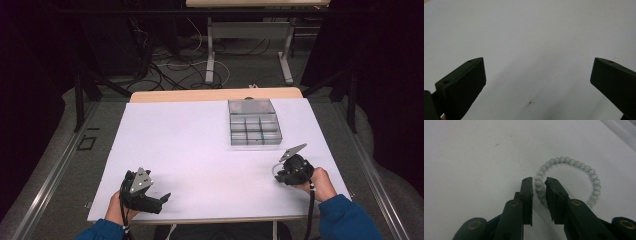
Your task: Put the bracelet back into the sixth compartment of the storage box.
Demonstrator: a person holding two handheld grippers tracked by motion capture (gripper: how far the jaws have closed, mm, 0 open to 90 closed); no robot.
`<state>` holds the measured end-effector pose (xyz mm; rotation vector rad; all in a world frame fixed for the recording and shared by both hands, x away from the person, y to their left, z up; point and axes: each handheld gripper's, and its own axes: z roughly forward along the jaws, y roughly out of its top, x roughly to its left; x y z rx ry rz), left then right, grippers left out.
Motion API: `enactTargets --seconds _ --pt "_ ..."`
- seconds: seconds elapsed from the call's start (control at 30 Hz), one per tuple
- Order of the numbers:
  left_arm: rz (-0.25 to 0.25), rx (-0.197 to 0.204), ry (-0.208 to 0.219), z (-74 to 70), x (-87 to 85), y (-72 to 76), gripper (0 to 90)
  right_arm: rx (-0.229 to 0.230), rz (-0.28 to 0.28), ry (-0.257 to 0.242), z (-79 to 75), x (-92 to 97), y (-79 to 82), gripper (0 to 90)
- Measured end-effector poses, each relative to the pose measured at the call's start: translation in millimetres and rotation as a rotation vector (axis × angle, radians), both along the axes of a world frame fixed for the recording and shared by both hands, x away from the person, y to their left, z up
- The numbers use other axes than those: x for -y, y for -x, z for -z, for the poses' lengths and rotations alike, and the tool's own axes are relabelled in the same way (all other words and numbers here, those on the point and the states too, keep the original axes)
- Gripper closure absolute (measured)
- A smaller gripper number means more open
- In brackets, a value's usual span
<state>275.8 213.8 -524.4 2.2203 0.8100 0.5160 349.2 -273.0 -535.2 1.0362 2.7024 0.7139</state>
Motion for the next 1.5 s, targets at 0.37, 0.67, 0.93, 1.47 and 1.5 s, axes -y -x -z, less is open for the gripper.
enactTargets --seconds 0.37,0.67,0.93,1.47,1.5 --pt "-0.006 0.004 0.003 0.8 0.7 -0.2 0.0 -0.077 -0.024 0.065 -2.1 -6.7 -9.6 76.5" --pt "-0.002 0.006 -0.01 0.2 0.9 -0.5 0.0 -0.103 -0.004 0.091 -5.0 -7.7 -10.2 79.8" --pt "-0.004 0.008 -0.005 0.5 1.2 -0.4 0.0 -0.094 -0.007 0.094 -3.7 -12.3 -10.9 85.3" --pt "-0.005 0.007 0.004 0.4 1.3 0.1 0.0 -0.053 0.081 -0.015 0.2 -3.6 -2.0 85.7" --pt "-0.004 0.007 0.004 0.4 1.3 0.2 0.0 -0.053 0.081 -0.015 0.2 -3.6 -2.0 85.7"
